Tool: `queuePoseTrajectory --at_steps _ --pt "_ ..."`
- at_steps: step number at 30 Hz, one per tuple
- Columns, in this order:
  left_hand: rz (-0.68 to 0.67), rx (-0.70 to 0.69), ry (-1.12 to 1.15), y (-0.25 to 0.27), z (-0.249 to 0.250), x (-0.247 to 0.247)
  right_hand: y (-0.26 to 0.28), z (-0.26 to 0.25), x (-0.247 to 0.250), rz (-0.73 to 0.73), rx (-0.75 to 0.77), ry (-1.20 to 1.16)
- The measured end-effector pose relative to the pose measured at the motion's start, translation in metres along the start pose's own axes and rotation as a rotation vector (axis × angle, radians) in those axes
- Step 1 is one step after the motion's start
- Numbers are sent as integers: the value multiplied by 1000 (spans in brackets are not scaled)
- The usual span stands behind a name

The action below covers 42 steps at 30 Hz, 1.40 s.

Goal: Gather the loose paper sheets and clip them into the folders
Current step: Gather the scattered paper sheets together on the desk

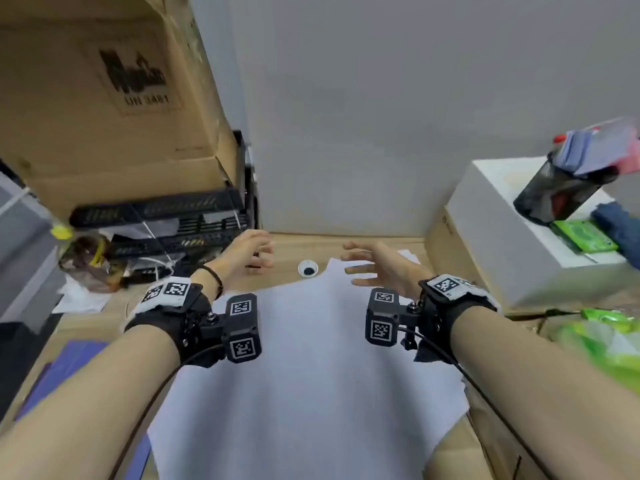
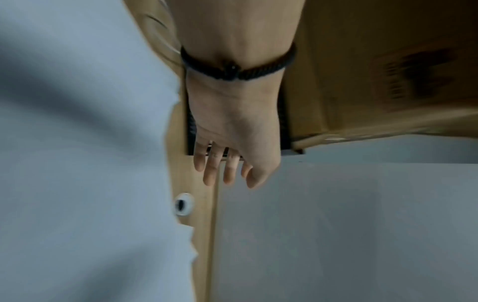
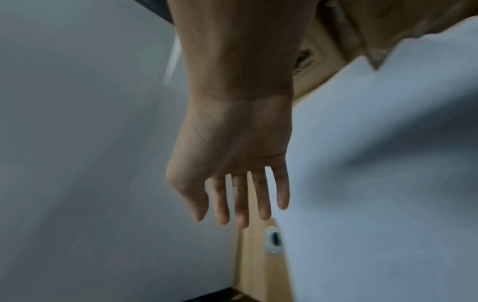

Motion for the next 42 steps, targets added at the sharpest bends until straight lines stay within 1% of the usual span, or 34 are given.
queuePoseTrajectory --at_steps 1,2,3,5,6,7,9,11,13,15,16,18,22,26,29,31,32,35,37,40,42 --pt "1 61 -40 5 -25 -2 -13 26 4 27 -61 3" --pt "38 117 -109 7 -50 1 -23 50 7 61 -126 20" --pt "56 174 -158 15 -80 2 -31 84 10 68 -193 53" --pt "127 283 -281 33 -133 10 -37 146 17 82 -316 92" --pt "167 337 -355 44 -153 18 -36 170 22 114 -357 99" --pt "207 392 -439 53 -169 29 -37 188 29 166 -383 108" --pt "246 510 -585 77 -194 49 -39 213 39 274 -387 141" --pt "262 598 -645 94 -218 59 -44 226 36 310 -389 150" --pt "284 598 -659 100 -229 57 -49 227 21 297 -402 128" --pt "300 550 -628 99 -232 48 -57 223 -1 268 -415 100" --pt "288 520 -585 96 -234 42 -61 221 -12 256 -415 83" --pt "206 450 -500 88 -235 27 -66 214 -33 251 -405 107" --pt "27 350 -439 72 -234 6 -75 206 -59 231 -380 157" --pt "-43 328 -343 64 -236 7 -74 204 -71 177 -414 162" --pt "-43 363 -236 62 -239 19 -66 202 -76 124 -394 143" --pt "-14 405 -144 63 -242 25 -60 196 -75 167 -339 162" --pt "3 427 -100 63 -243 28 -58 193 -71 215 -310 182" --pt "2 480 9 62 -243 34 -52 171 -45 422 -242 261" --pt "-34 458 -7 60 -242 42 -42 148 -19 535 -192 263" --pt "-27 398 -106 60 -247 60 -19 110 7 594 -97 339" --pt "-9 393 -120 63 -253 65 -1 92 13 607 -40 285"
Point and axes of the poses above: each hand's wrist, its own y-axis away from the middle knuckle, its own x-axis out of the back of the hand, z = x × y, the point moved 7 cm from there along -y, towards the middle knuckle, and after that the axes turned 13 degrees about -x, right-handed, at the moved point
